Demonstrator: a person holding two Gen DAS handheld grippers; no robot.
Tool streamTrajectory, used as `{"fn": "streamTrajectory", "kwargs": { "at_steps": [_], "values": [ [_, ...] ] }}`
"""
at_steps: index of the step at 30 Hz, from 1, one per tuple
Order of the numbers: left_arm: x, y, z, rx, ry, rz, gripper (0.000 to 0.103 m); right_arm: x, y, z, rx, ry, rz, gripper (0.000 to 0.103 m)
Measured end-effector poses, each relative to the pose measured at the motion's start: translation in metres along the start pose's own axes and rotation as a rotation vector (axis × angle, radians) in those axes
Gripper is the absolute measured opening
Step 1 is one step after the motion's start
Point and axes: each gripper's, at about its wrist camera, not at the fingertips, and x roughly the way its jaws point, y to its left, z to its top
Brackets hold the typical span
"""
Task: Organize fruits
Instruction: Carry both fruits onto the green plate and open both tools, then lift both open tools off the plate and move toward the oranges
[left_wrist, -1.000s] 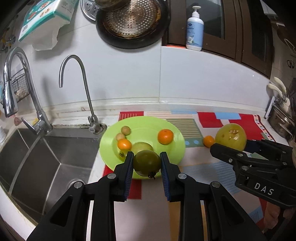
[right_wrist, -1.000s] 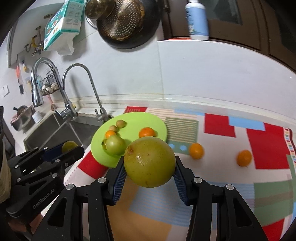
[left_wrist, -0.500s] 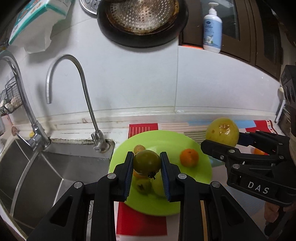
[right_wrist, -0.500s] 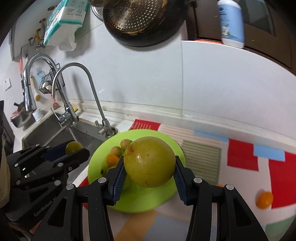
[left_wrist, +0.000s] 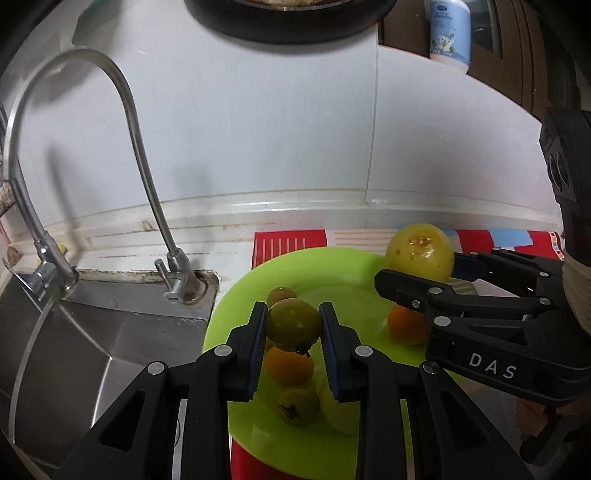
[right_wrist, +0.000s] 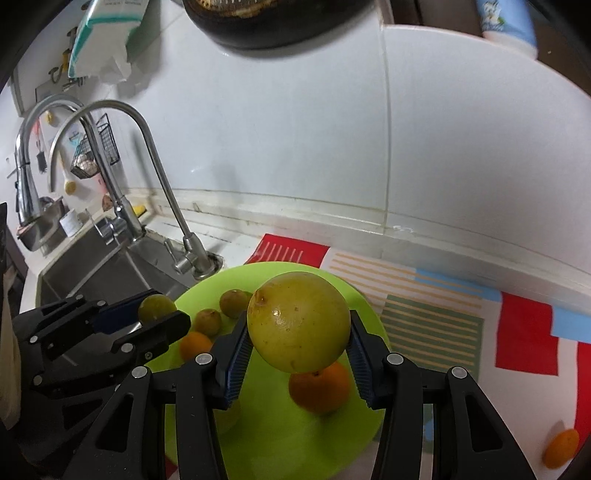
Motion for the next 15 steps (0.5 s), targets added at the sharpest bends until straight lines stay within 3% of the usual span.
{"fn": "streamTrajectory", "kwargs": {
  "at_steps": [7, 11, 15],
  "values": [
    [0.010, 0.001, 0.000, 0.005, 0.033, -0.017, 0.029, 0.017, -0.005, 0.001, 0.017, 0.024, 0.012, 0.050],
    [0.005, 0.001, -0.001, 0.002, 0.029, -0.017, 0.036, 0.009, -0.007, 0.002, 0.025, -0.011, 0.001, 0.064],
    [-0.008, 0.000, 0.000, 0.001, 0.007, 0.010, 0.041, -0.008, -0.007, 0.000, 0.017, -0.045, -0.035, 0.064]
  ]
}}
